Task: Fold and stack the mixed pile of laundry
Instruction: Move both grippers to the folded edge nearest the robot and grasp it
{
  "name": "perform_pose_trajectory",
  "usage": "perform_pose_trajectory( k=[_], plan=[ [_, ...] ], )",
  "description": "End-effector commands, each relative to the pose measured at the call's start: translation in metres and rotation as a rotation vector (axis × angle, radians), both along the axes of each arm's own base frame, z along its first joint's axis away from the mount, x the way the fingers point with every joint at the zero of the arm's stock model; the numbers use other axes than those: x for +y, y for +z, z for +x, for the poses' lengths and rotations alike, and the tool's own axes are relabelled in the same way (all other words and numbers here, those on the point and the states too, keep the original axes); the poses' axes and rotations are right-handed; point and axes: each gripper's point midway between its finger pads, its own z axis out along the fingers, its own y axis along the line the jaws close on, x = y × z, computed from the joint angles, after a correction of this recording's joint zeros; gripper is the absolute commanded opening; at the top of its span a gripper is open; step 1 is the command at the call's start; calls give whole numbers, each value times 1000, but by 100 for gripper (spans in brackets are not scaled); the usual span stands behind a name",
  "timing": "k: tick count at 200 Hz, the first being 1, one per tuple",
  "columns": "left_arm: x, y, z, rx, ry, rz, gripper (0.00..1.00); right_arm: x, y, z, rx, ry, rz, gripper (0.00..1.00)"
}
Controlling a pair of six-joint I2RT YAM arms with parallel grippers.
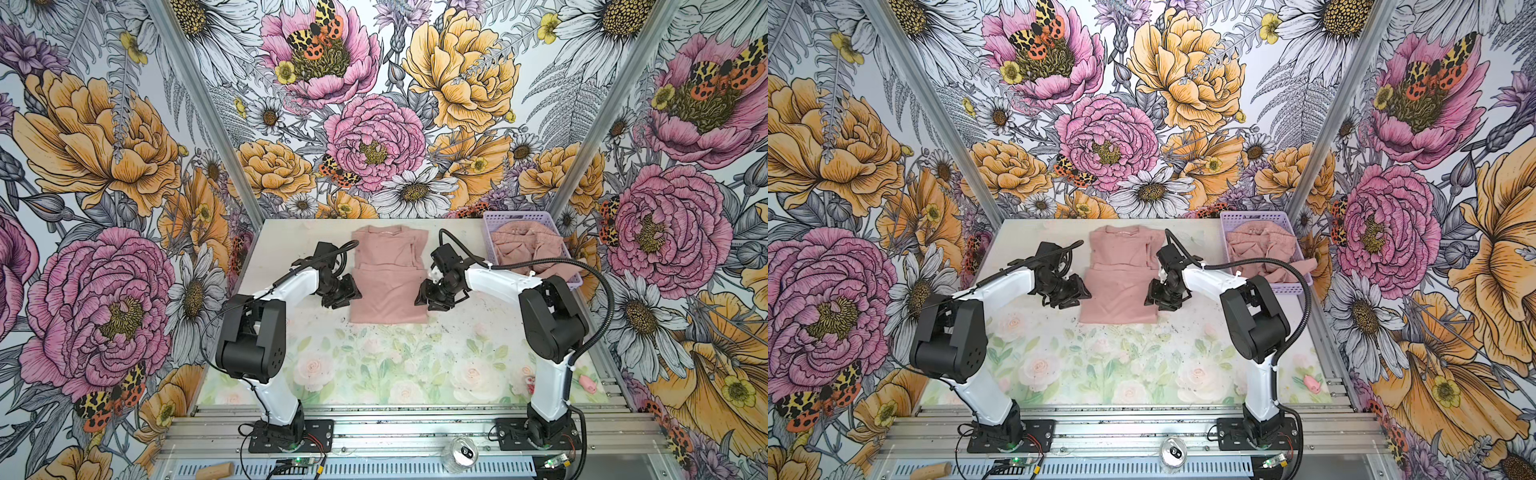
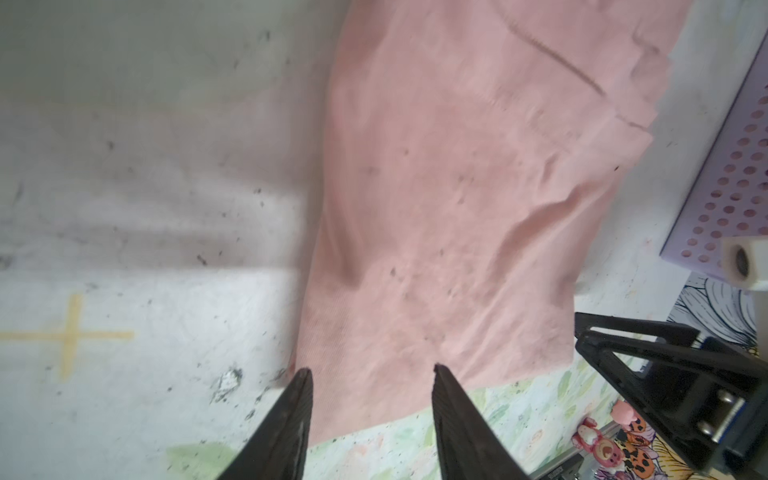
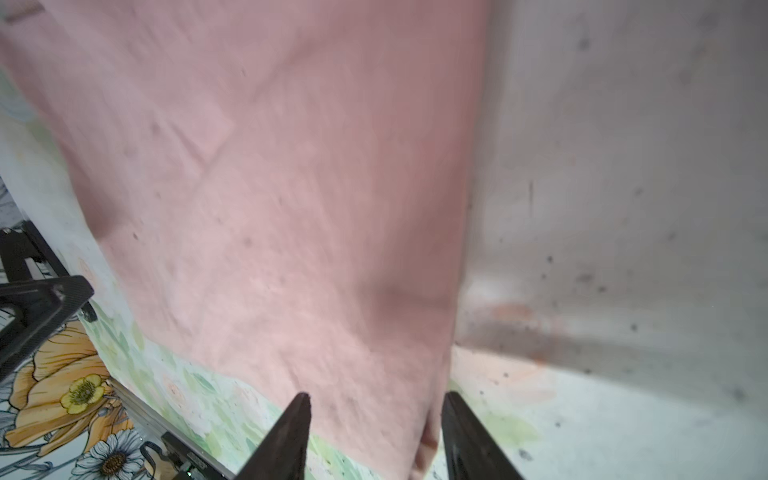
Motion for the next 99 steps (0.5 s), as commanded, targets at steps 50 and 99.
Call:
perform_pose_trajectory(
  k=[50,99],
  plan=[
    [7,-18,-13,-33,-30,45,47,-9,-18,-16,-27,31,-105,47],
    [8,-29,-20,-5,-56,51,47,-20,-34,-23,3,17,-157,46]
  ],
)
